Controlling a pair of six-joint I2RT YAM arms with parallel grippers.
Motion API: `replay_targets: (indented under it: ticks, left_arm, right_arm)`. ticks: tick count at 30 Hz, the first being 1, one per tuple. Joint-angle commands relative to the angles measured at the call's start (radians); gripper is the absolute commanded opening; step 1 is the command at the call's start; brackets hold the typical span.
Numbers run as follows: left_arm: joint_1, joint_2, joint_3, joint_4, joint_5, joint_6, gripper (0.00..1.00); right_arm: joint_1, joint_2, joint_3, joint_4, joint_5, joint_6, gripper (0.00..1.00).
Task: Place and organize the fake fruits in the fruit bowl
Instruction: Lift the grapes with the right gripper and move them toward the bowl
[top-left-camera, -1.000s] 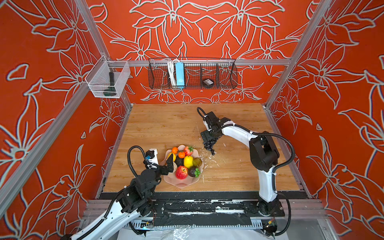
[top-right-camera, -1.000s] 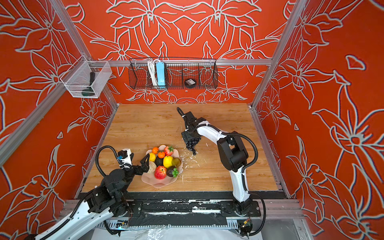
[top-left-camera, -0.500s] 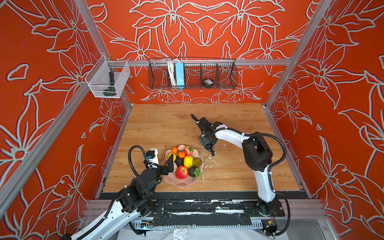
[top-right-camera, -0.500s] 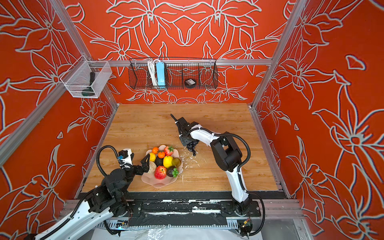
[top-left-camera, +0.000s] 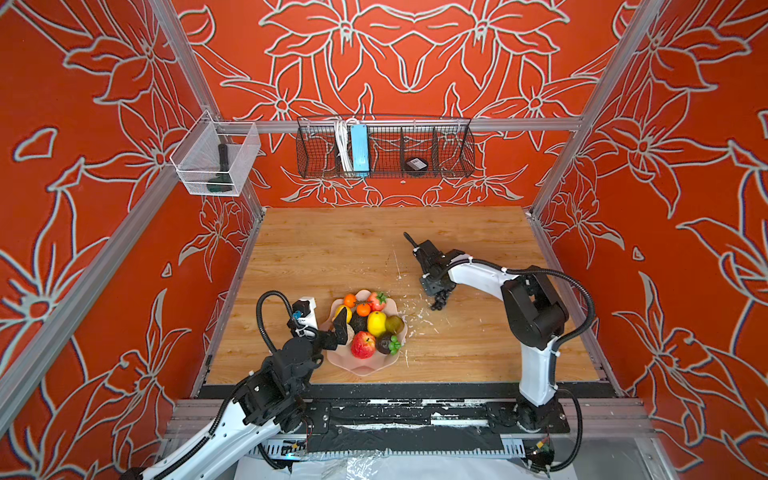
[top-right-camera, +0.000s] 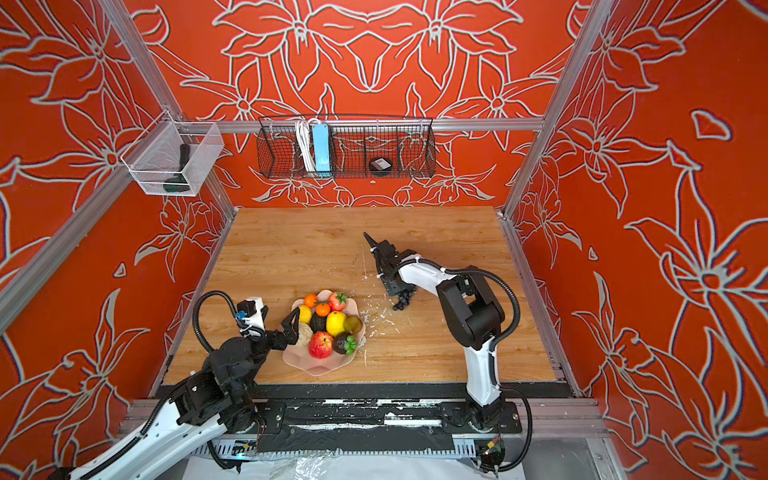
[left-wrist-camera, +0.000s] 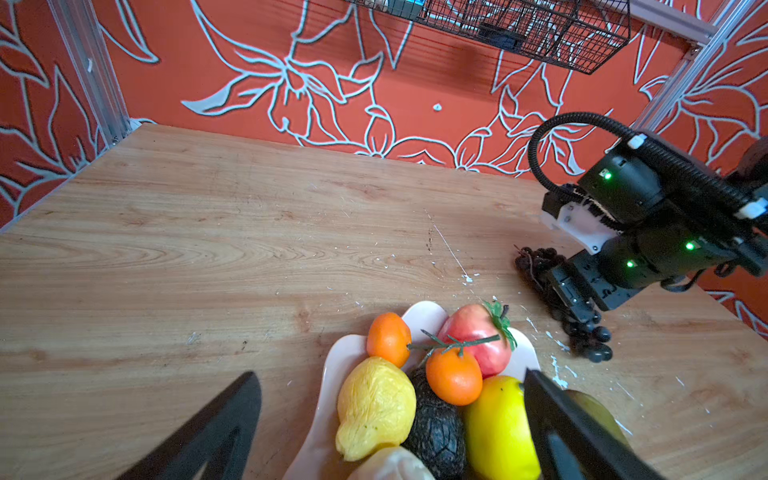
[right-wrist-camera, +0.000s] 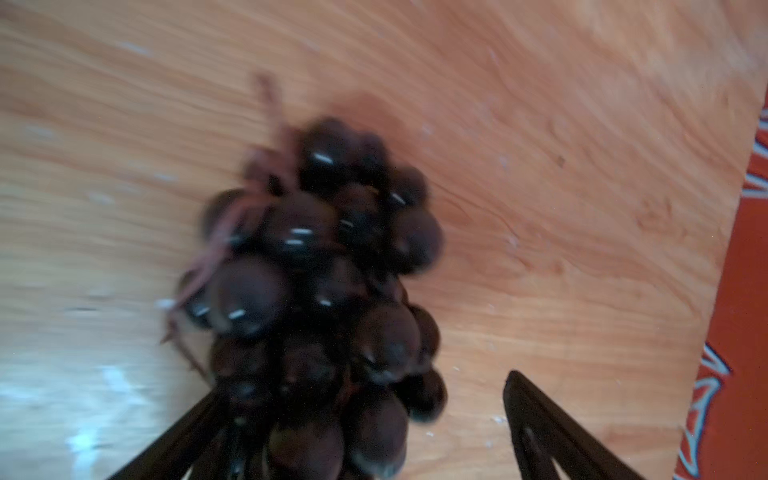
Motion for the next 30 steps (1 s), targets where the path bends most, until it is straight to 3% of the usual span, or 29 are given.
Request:
replay_targets:
  ticks: [1,5,11,19,23,30]
  left_arm:
    - [0.008,-0.005,-0.009,0.011,-0.002,-0.014,0.98]
    - [0.008,-0.011,-0.009,0.007,-0.001,-0.014,0.98]
    - [0.008,-0.016,-0.008,0.005,0.003,-0.017,0.98]
    - [0.009,-0.016,-0.008,0.002,0.003,-0.018,0.98]
    - [0.008,-0.015,-0.008,0.004,0.003,-0.017,0.98]
    - [0.008,-0.005,-0.008,0.008,0.0,-0.015,0.98]
  right_arm:
    - [-0.034,-0.058,-0.021,0.0,-0.023,0.011,0.98]
    - [-0.032,-0.094,-0.015,0.019,-0.134,-0.044,0.96]
    - [-0.029,-0.12,0.062,-0.035,-0.26,-0.129,0.78]
    - [0.003,0.027,0.253,-0.112,-0.259,-0.241,0.57]
    - [0.022,0.123,0.365,-0.154,-0.247,-0.281,0.41]
    - [0.041,0.268,0.524,-0.251,-0.173,-0.296,0.28]
